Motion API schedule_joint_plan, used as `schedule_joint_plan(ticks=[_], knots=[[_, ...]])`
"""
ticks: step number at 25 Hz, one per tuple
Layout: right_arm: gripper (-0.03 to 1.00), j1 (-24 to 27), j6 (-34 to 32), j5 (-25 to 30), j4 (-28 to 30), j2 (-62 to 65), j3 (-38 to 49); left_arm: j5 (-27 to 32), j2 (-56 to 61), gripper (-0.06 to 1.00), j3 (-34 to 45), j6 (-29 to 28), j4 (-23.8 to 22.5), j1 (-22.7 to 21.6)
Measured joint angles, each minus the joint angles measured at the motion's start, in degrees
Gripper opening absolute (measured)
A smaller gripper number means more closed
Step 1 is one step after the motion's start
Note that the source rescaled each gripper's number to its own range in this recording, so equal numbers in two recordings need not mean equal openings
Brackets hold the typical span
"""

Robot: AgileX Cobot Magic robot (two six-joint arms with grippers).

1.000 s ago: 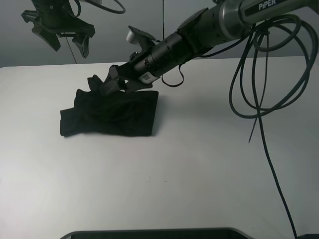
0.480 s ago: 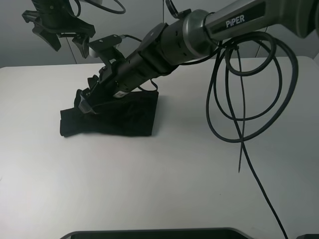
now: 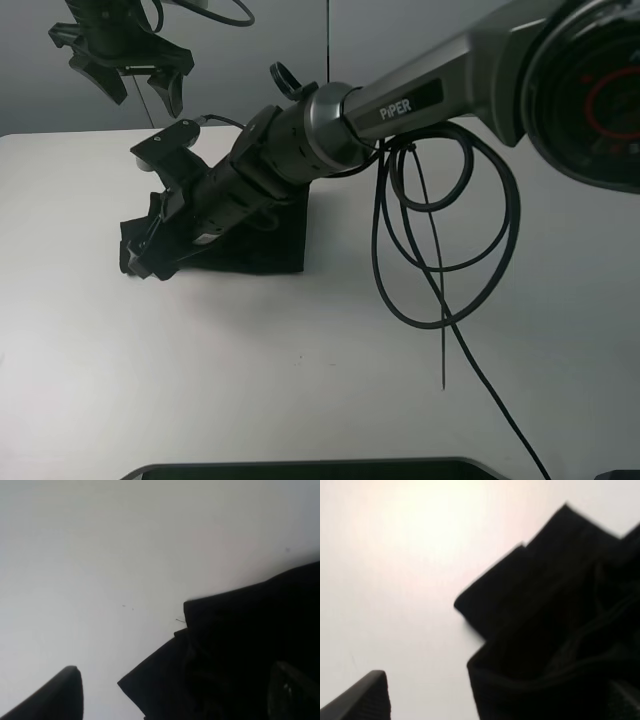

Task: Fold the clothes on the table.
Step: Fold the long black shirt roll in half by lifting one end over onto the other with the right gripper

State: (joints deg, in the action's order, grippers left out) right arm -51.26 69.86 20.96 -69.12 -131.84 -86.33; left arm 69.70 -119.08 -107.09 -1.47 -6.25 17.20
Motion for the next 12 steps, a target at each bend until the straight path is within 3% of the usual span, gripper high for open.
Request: schedule_joint_plan(ticks=[12], knots=[[0.86,0.0,-4.0,-2.3,-0.4,0.0,-1.2,0.0,0.0,0.96,0.0,0.2,0.0,0.0]])
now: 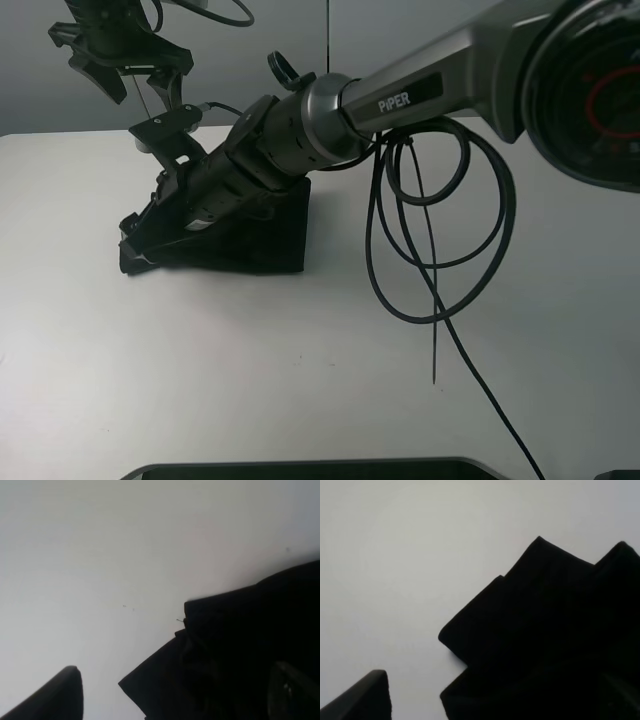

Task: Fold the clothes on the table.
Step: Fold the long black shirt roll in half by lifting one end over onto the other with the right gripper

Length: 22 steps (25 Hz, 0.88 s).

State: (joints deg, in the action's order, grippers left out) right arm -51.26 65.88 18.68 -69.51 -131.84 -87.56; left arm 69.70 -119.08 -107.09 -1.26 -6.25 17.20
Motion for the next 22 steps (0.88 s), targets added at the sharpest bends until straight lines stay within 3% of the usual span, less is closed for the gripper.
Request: schedule_joint_plan(ticks=[6,12,14,22], knots=[[0.86,1.7,-0.8,5.1,-1.2,0.1,0.0,0.0,0.0,0.96,0.0,1.7,1.9,-0.8],[0.86,5.5,3.4,15.7,-12.8,0.1,0.0,0.0,0.0,0.96,0.0,6.4,14.5,-5.4],[0.86,7.1,4.9,19.5,-15.8,0.1,0.0,0.0,0.0,0.96,0.0,7.4,16.8,-6.3],[0.86,12.6,5.3,26.6,-17.9,0.1,0.0,0.0,0.0,0.96,0.0,8.9,18.1,-6.8]])
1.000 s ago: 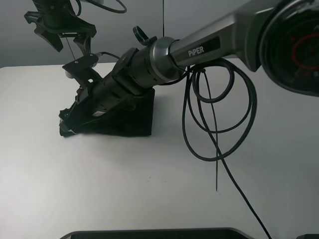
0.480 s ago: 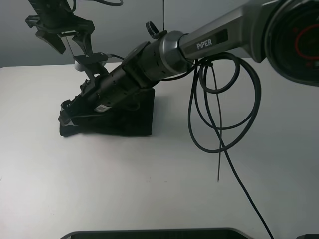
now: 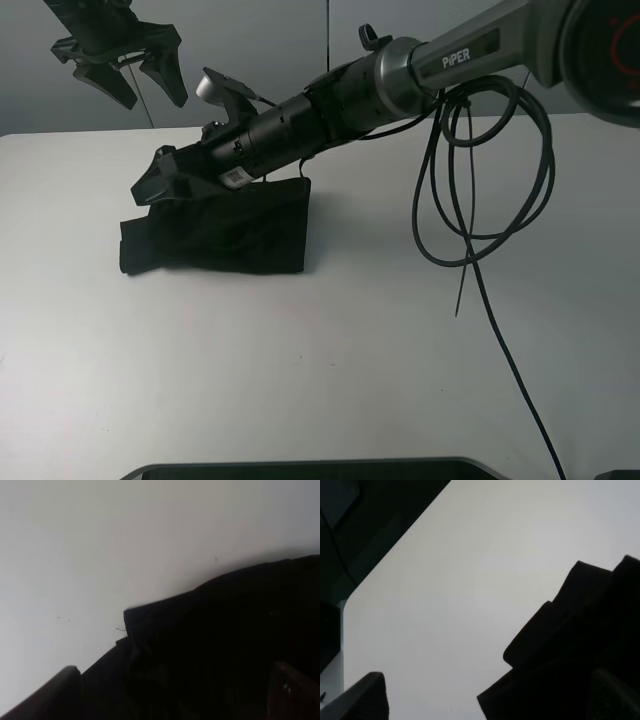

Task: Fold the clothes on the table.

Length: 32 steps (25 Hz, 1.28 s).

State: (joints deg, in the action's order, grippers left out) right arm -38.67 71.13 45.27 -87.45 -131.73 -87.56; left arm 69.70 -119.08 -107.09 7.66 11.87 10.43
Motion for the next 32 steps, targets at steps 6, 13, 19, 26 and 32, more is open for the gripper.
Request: schedule_joint_plan(ticks=[6,13,19,26,32], knots=[[0.86,4.5,0.0,5.8,-0.3,0.0,0.0,0.0,0.1,0.96,0.0,0.0,0.0,0.0],[0.86,13.0,-0.1,10.0,0.0,0.0,0.0,0.0,0.1,0.96,0.0,0.0,0.0,0.0],[0.86,21.2,-2.7,10.4,3.7,0.0,0.0,0.0,0.2,0.96,0.0,1.0,0.0,0.0],[0.86,31.2,-9.2,10.0,14.1,2.5,1.0,0.1,1.5,0.96,0.0,1.5,-0.8,0.0],[0.86,38.7,-10.3,1.9,20.2,14.8,9.0,0.1,6.9,0.96,0.0,1.7,-2.9,0.0]])
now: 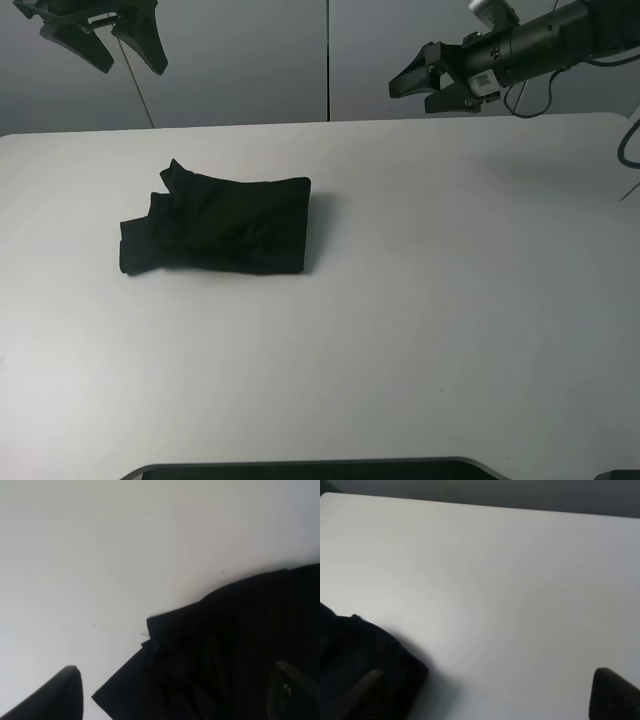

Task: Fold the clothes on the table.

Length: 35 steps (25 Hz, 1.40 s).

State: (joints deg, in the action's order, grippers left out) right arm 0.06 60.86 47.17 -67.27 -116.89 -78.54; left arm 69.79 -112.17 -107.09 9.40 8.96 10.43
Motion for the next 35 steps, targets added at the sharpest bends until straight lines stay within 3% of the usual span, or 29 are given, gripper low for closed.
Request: schedule_joint_plan(ticks=[6,12,15,20,23,28,35], knots=[[0.86,1.6,0.0,-10.7,8.1,17.2,15.3,-4.7,7.5,0.96,9.1,0.0,-1.8,0.0],[0.86,1.6,-4.9,-12.6,12.6,38.1,27.5,-11.3,22.9,0.96,26.7,-1.3,-3.1,-0.1],[0.87,1.6,-11.2,-10.2,19.5,47.5,30.2,-13.3,32.1,0.96,34.0,-1.6,-3.1,-0.1],[0.99,1.6,-21.4,-3.2,28.9,61.1,33.1,-13.9,44.5,0.96,46.0,-3.8,-4.7,-0.1],[1.0,1.6,-25.9,0.9,33.8,68.3,34.2,-13.7,52.4,0.96,53.3,-6.5,-6.7,-0.1],[1.0,1.6,-34.7,8.7,43.7,79.8,34.6,-12.0,65.8,0.96,59.2,-8.8,-7.8,-0.1],[1.0,1.6,-42.0,15.3,46.9,91.4,36.9,-7.7,80.5,0.96,64.8,-13.7,-9.0,-0.1]])
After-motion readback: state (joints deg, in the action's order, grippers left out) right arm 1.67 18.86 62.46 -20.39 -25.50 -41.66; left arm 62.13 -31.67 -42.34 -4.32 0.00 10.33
